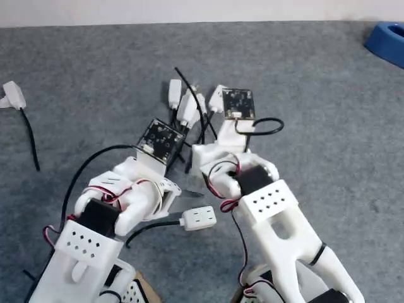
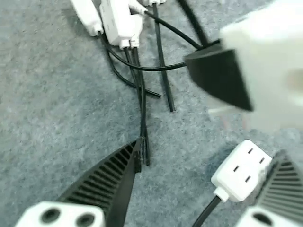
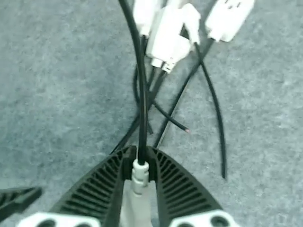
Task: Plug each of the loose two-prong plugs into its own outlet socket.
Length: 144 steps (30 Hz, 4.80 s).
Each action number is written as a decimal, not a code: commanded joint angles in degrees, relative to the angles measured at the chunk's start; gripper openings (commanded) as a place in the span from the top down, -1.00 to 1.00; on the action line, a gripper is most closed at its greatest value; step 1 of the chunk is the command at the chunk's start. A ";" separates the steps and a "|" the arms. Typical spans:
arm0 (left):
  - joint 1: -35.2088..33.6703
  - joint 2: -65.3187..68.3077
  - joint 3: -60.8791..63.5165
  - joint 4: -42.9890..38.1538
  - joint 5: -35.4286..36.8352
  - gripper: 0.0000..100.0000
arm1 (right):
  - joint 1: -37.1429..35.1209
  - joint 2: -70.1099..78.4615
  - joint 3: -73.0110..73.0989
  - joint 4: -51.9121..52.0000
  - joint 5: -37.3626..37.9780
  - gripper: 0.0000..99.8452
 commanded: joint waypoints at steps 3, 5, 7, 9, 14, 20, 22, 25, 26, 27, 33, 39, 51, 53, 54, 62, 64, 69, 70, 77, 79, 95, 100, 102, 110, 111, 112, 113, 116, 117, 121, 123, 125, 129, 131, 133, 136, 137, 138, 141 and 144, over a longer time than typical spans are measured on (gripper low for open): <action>1.36 -0.04 -1.71 -2.20 -0.44 0.19 | -4.79 -2.07 -0.13 -1.10 -2.29 0.99; 1.36 -0.04 0.22 -5.01 -0.44 0.19 | -6.55 -2.07 -0.40 0.22 -2.37 0.99; 1.27 -0.04 1.71 -6.77 -0.70 0.19 | -6.11 -2.07 -0.48 0.84 -2.29 0.99; -0.31 -0.04 3.03 -8.62 -0.79 0.19 | -5.58 -2.07 -0.57 1.89 -2.11 0.99; -5.67 -0.04 4.26 -10.55 -2.29 0.19 | -4.53 -2.07 -5.05 7.43 0.26 0.99; -7.69 -0.04 4.35 -10.64 -2.37 0.19 | -2.24 -2.07 -11.82 16.84 4.84 0.99; -7.69 -0.04 4.35 -10.64 -2.29 0.19 | -2.15 -2.07 -13.67 20.09 6.07 0.99; -7.78 -0.04 4.35 -10.73 -2.29 0.19 | -2.15 -2.07 -15.25 23.25 7.38 0.99; -7.87 -0.04 4.35 -10.73 -2.29 0.19 | -2.15 -2.07 -15.52 23.78 7.38 0.99; -7.96 -0.04 4.35 -10.73 -2.29 0.19 | -2.15 -2.07 -15.60 24.04 7.47 0.99; -8.04 -0.04 4.35 -10.37 -2.29 0.19 | -2.15 -2.07 -15.25 24.04 7.47 0.99; -8.04 -0.04 4.35 -10.37 -2.29 0.19 | -1.80 -1.63 -14.99 23.78 9.58 0.99; -7.78 0.04 9.63 -17.76 -2.20 0.19 | 11.30 -1.98 -3.30 9.01 21.89 0.99; -8.31 0.04 9.45 -17.76 -2.29 0.19 | 11.30 -1.98 -1.54 8.22 25.41 0.99; -9.27 0.04 9.45 -17.76 -2.29 0.19 | 11.38 -2.07 -0.84 8.31 27.16 0.99; -13.76 0.04 9.45 -17.93 -2.20 0.19 | 11.56 -1.54 3.12 11.74 36.75 0.98; -13.93 0.04 9.45 -17.85 -2.20 0.19 | 9.36 -1.45 4.00 10.24 38.15 0.98; -13.93 0.04 9.71 -17.85 -2.20 0.19 | 9.45 -1.36 6.55 6.64 35.78 0.98; -13.93 0.04 9.80 -17.93 -2.20 0.19 | 10.24 -1.36 7.34 6.64 34.64 0.98; -13.93 0.04 9.89 -17.85 -2.20 0.19 | 21.41 -1.45 16.75 6.73 34.02 0.98; -13.85 0.04 9.89 -17.85 -2.20 0.19 | 28.09 -1.89 17.27 6.73 35.69 0.98; -13.67 0.04 9.98 -17.85 -2.37 0.19 | 41.98 -1.27 -4.70 18.68 49.76 0.16; -13.67 0.04 9.89 -17.85 -2.46 0.19 | 29.85 -1.98 2.59 24.84 72.44 0.07; -13.67 0.04 9.98 -17.76 -2.46 0.19 | 25.01 -1.98 6.20 27.38 82.02 0.07; -13.85 0.04 9.98 -17.76 -2.46 0.19 | 20.70 -1.27 17.27 20.18 97.23 0.07; -13.85 0.04 9.98 -17.76 -2.46 0.19 | 20.70 -1.27 18.68 19.56 99.16 0.07; -13.85 0.04 9.98 -17.76 -2.46 0.19 | 20.79 -1.27 20.00 19.03 101.63 0.07; -13.85 0.04 9.98 -17.76 -2.46 0.19 | 20.97 -1.27 20.70 19.03 103.82 0.07; -13.85 0.04 9.98 -17.76 -2.46 0.19 | 22.37 -1.27 21.32 19.03 110.86 0.07; -13.85 0.04 9.98 -17.76 -2.46 0.19 | 22.73 -1.36 21.32 19.03 113.32 0.09; -13.76 0.04 10.07 -17.76 -2.46 0.19 | 23.60 -1.36 20.44 18.33 122.20 0.28; -13.67 0.04 10.33 -17.76 -2.46 0.19 | 24.31 -1.36 19.91 16.40 124.31 0.33; -13.67 0.04 10.77 -17.93 -2.55 0.19 | 24.75 -1.27 20.09 14.11 125.89 0.33; -13.67 0.04 10.86 -17.93 -2.55 0.19 | 24.92 0.66 22.55 13.49 126.07 0.33; -13.67 0.04 10.86 -17.93 -2.55 0.19 | 24.92 2.33 22.64 13.85 126.07 0.33; -13.67 0.04 10.86 -17.93 -2.55 0.19 | 24.92 3.30 22.64 13.85 126.07 0.33; -13.67 0.04 10.86 -17.93 -2.55 0.19 | 24.92 3.74 22.64 13.85 126.07 0.33; -13.67 0.04 10.86 -17.93 -2.55 0.19 | 24.92 3.74 22.73 13.85 126.07 0.33; -13.67 0.04 10.86 -17.85 -2.55 0.19 | 24.92 3.82 22.73 13.85 126.07 0.34; -13.67 0.04 10.86 -17.85 -2.55 0.19 | 24.92 3.74 22.64 13.76 126.15 0.47; -13.67 0.04 10.86 -17.85 -2.55 0.19 | 24.92 3.74 22.64 13.58 126.15 0.74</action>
